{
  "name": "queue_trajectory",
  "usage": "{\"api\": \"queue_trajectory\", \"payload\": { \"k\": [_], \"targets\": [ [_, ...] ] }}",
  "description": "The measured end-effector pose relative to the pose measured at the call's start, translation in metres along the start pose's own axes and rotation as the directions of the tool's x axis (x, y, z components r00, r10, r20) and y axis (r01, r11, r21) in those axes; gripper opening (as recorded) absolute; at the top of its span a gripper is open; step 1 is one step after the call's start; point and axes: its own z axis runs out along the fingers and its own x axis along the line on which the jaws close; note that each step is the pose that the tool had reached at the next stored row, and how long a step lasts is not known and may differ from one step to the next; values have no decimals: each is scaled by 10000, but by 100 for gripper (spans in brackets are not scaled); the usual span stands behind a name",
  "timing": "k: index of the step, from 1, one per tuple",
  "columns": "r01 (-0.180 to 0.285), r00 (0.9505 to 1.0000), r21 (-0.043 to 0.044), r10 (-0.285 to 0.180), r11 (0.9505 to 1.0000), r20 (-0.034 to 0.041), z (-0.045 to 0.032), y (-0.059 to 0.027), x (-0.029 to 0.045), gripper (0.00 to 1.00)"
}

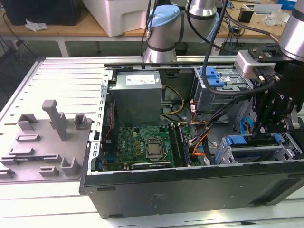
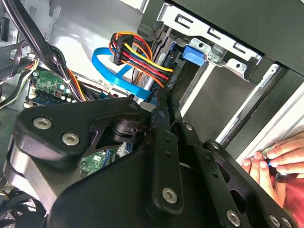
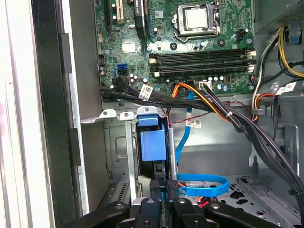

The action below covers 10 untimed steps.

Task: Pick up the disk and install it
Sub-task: 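Insert the second disk wire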

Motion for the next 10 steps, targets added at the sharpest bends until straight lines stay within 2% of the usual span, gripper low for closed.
{"api": "queue_trajectory", "payload": {
  "k": [10],
  "targets": [
    [0, 10000, 0, 0, 10000, 2, 6, 0, -1, 16]
  ]
}}
